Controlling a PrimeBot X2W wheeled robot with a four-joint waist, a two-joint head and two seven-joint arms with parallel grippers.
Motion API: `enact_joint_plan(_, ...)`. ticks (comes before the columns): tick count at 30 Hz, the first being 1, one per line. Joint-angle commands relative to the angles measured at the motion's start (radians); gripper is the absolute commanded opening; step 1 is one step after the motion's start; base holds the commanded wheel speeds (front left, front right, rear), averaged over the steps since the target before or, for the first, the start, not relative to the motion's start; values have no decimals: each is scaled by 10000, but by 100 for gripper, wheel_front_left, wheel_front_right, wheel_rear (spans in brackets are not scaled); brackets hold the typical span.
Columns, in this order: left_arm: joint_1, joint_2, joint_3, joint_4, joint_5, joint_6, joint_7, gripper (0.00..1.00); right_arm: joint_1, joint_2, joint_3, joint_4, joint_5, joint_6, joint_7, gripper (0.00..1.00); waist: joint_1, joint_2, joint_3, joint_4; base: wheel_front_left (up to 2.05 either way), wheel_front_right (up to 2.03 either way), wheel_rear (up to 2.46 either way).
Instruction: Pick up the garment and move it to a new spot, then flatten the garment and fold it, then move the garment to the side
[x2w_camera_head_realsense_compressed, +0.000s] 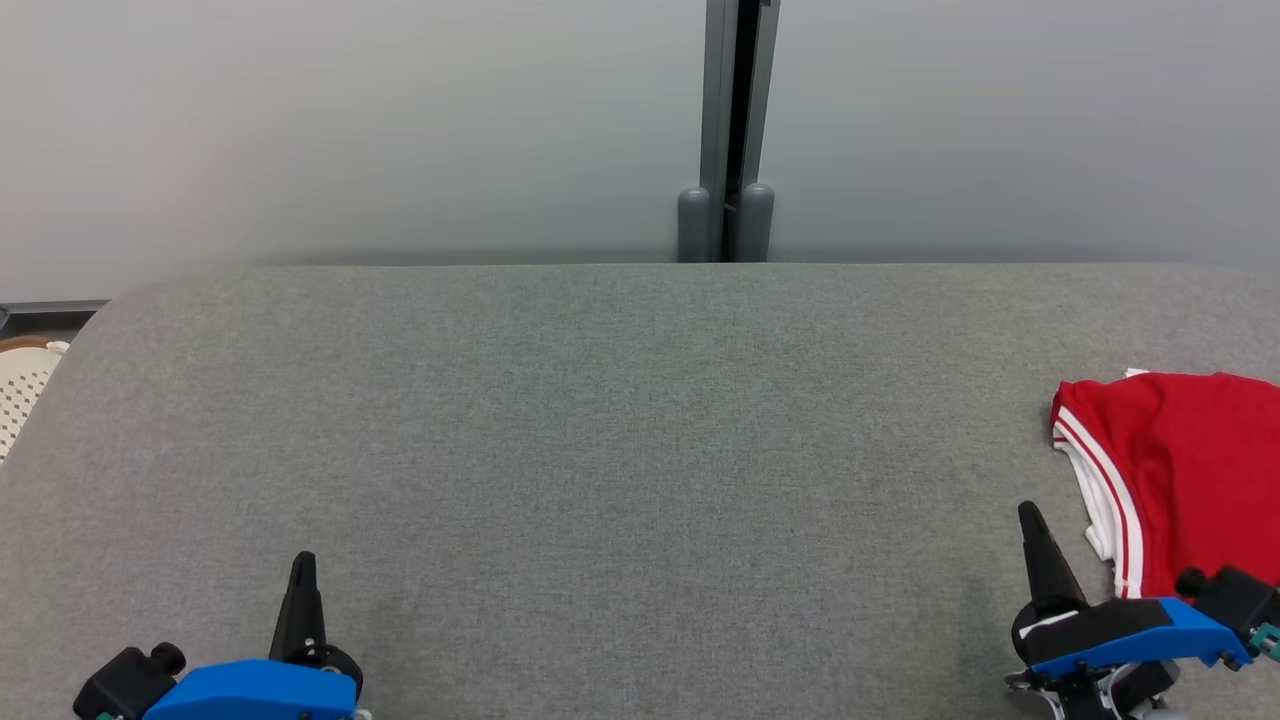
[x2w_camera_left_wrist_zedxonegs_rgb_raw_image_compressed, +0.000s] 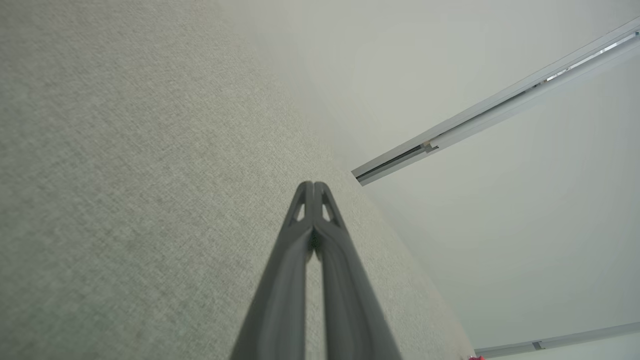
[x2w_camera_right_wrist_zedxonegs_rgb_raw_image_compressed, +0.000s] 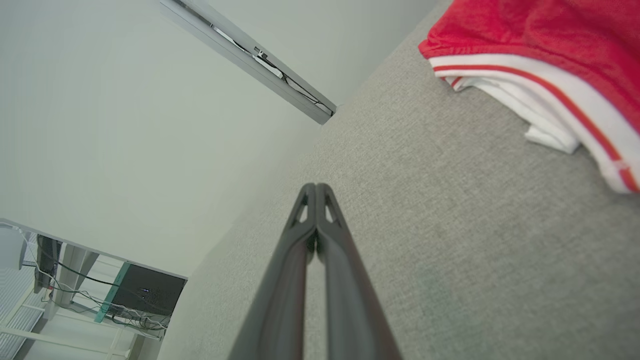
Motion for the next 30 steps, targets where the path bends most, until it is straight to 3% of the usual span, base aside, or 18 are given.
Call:
enact_joint_plan(1,-257,13,58,-172,-244,-11,71,0,28,-50,-38,-209,273,3,65,0,-1,0,0,1,0,0,0)
enact_joint_plan(30,-607,14,378,-597,-3056,-16,858,0,150,-65,-273,-1008,3382,3,849,0,-1,0,-22,44,0,0,0)
